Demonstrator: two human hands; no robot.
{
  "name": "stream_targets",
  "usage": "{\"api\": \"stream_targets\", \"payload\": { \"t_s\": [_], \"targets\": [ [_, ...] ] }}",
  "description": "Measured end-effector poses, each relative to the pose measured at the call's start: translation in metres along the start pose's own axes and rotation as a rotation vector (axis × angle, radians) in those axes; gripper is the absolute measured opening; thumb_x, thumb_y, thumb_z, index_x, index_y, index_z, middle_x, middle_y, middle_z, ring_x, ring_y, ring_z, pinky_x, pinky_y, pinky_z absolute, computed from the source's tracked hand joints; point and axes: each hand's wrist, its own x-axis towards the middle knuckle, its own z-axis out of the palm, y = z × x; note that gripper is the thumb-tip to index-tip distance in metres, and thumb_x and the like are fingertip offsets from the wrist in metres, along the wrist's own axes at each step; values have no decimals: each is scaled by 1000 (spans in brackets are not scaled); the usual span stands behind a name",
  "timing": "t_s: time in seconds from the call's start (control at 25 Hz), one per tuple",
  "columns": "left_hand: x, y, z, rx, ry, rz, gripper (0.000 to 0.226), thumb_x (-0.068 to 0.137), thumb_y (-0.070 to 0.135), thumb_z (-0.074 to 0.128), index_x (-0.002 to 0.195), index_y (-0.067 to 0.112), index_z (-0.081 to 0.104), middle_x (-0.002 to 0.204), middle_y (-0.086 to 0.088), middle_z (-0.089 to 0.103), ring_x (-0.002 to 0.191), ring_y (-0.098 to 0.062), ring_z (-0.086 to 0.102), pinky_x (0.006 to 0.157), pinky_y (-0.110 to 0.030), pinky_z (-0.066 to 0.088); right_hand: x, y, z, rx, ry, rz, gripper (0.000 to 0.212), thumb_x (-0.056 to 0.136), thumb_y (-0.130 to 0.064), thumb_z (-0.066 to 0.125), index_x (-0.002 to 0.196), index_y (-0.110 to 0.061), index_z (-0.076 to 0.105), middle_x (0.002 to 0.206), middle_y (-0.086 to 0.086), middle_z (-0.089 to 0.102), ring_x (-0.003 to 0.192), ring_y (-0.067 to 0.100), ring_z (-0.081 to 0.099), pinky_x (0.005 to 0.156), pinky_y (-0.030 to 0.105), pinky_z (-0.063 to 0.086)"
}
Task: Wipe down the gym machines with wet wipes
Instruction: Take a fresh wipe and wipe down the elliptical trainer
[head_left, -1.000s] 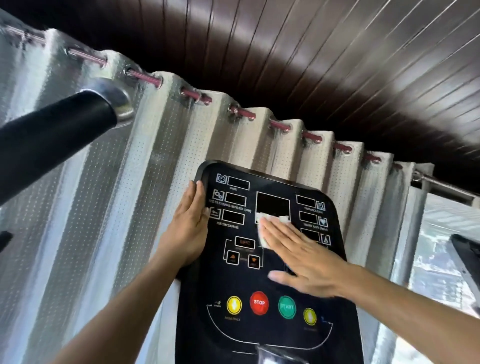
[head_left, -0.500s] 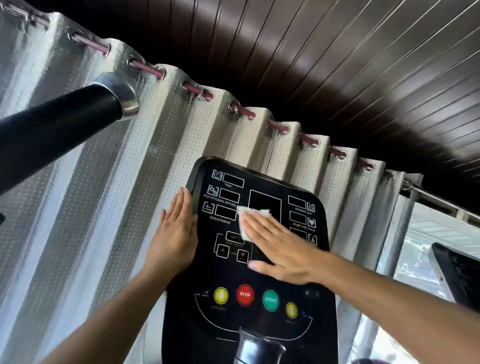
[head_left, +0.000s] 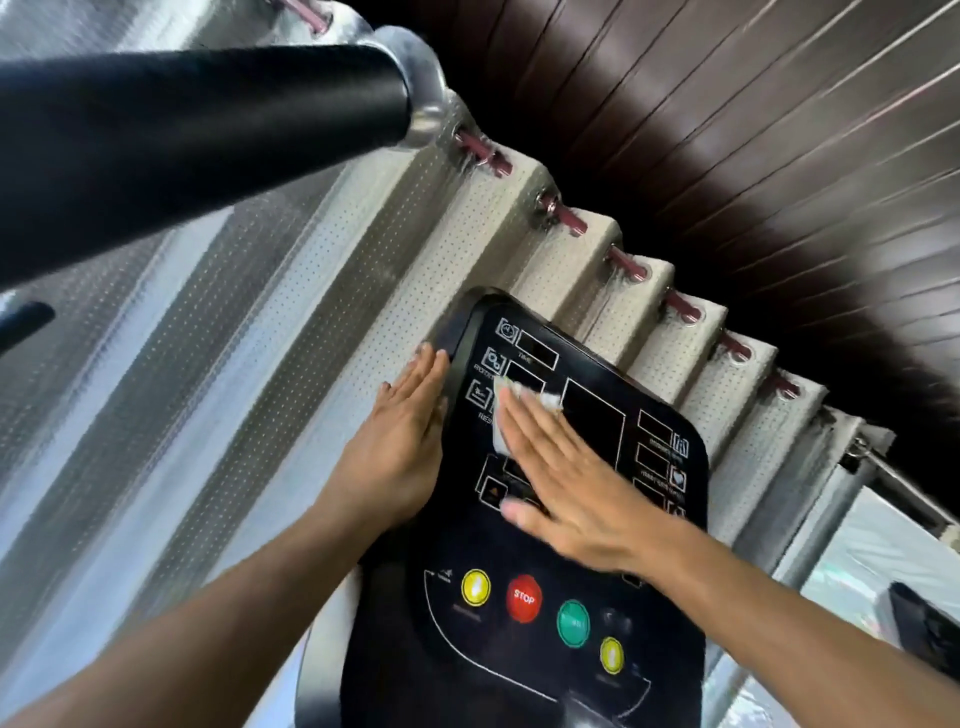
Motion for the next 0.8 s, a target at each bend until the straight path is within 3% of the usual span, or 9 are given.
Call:
{"api": "stream_targets", "payload": {
  "t_s": [0.08, 0.16, 0.32, 0.56, 0.64, 0.8],
  "targets": [
    [2, -2, 2, -41, 24, -4, 54, 112, 27, 29, 165, 27, 19, 170, 13, 6, 156, 0, 1, 130, -32, 3, -26, 20, 5, -41, -11, -62, 88, 104, -49, 40, 161, -10, -13, 170, 4, -20, 157, 20, -16, 129, 49, 6],
    [2, -4, 2, -67, 27, -5, 53, 112, 26, 29, 164, 26, 22, 170, 14, 10, 156, 0, 4, 130, -30, 2, -15, 43, 5, 14, 16, 49, 83, 103, -52, 29, 161, -12, -15, 170, 3, -22, 157, 18, -16, 128, 52, 9],
    [-2, -4, -1, -113, 32, -10, 51, 112, 24, 31, 163, 26, 27, 169, 16, 14, 156, 0, 8, 129, -26, 4, 56, 50, -4, 136, 111, 267, 78, 103, -57, 10, 158, -15, -26, 165, 0, -35, 153, 14, -28, 128, 52, -1],
    [-6, 0, -2, -133, 87, -38, 49, 111, 16, 36, 160, 22, 37, 167, 11, 25, 155, -3, 19, 129, -29, 16, 9, -9, -12, 6, -53, -83, 87, 102, -45, 35, 158, -12, -24, 166, 6, -32, 154, 20, -27, 127, 43, -10],
    [-6, -1, -3, -101, 101, -34, 49, 111, 16, 37, 160, 21, 37, 167, 9, 26, 154, -3, 21, 129, -27, 14, 16, -8, -11, 1, -30, -114, 86, 103, -41, 38, 159, -14, -22, 167, 2, -30, 154, 17, -26, 128, 42, -7],
    [-6, -3, -1, -61, 78, -35, 50, 111, 20, 36, 162, 22, 32, 168, 9, 22, 155, -6, 18, 128, -26, 12, 83, 19, -27, 87, 35, 134, 77, 100, -50, 12, 157, -15, -26, 164, 2, -36, 151, 12, -32, 128, 46, -6]
  ]
}}
